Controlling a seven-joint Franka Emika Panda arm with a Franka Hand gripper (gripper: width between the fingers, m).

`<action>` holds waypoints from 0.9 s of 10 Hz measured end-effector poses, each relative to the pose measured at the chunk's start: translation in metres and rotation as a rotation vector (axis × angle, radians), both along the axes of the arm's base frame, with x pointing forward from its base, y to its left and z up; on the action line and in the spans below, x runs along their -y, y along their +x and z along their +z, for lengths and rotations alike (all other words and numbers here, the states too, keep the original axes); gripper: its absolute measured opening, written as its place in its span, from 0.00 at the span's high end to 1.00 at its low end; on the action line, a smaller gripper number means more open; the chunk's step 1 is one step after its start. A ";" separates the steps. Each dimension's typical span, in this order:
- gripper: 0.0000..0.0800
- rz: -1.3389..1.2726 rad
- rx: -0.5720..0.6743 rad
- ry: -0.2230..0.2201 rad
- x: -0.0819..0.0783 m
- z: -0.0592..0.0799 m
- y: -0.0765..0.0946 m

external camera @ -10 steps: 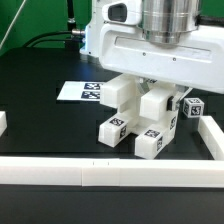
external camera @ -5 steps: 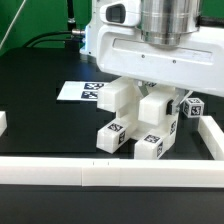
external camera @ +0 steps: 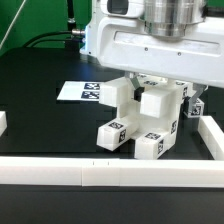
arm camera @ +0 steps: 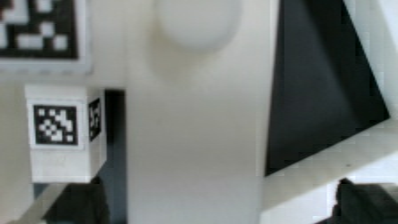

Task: Assemble chair

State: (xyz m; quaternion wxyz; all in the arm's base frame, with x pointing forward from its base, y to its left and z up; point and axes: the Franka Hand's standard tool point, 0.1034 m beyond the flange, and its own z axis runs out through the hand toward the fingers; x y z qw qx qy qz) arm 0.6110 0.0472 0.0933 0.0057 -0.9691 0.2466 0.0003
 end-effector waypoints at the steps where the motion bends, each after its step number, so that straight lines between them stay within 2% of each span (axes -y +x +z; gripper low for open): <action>1: 0.19 0.004 0.002 0.000 0.001 0.001 0.000; 3: 0.19 0.002 0.000 -0.003 0.002 -0.003 -0.001; 6: 0.19 -0.038 -0.014 -0.012 -0.008 -0.021 -0.008; 8: 0.19 -0.038 -0.025 -0.002 -0.010 -0.009 -0.008; 9: 0.19 -0.039 -0.030 0.010 -0.010 0.007 -0.010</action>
Offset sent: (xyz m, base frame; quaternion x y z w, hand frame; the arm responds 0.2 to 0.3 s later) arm -0.0026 -0.0001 -0.0117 0.0000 0.0099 0.0143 0.9998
